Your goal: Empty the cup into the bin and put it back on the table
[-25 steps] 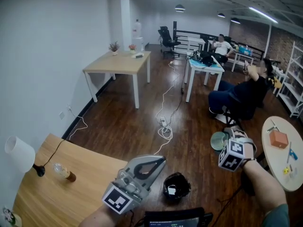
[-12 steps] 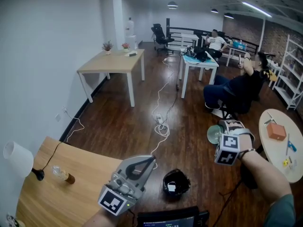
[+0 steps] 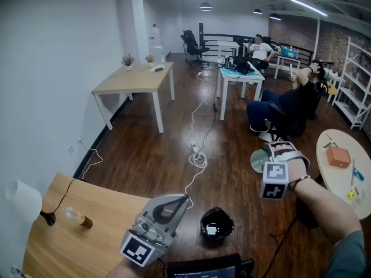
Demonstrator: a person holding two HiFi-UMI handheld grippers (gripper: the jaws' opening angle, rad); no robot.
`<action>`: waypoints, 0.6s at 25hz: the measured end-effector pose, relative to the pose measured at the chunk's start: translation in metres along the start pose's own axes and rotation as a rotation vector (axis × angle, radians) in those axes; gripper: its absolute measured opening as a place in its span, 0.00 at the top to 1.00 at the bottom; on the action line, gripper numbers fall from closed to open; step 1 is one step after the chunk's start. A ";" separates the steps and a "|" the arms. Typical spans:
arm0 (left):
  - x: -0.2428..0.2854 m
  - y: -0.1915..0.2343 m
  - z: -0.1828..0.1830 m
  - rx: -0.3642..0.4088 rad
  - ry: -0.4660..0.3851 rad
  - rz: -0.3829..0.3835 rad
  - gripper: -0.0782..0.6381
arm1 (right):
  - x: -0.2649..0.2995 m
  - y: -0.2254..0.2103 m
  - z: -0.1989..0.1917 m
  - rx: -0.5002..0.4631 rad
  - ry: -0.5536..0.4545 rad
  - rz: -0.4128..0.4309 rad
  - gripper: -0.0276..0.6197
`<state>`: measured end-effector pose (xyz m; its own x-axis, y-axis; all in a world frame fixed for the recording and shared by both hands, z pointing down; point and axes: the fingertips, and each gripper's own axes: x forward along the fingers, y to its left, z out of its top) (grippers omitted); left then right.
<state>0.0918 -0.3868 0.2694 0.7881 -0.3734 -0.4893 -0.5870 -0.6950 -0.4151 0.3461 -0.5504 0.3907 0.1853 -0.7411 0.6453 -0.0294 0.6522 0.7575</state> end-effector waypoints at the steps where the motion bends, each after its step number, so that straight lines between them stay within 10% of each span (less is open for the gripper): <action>1: 0.000 -0.001 0.000 -0.002 0.002 -0.002 0.90 | 0.000 0.000 -0.001 -0.008 0.002 -0.003 0.36; 15: 0.006 0.000 -0.005 -0.041 0.016 0.025 0.90 | 0.002 -0.004 -0.006 -0.135 0.068 -0.010 0.36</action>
<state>0.0977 -0.3916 0.2700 0.7765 -0.4003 -0.4867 -0.5985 -0.7101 -0.3708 0.3525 -0.5537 0.3884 0.2508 -0.7384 0.6259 0.1047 0.6635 0.7408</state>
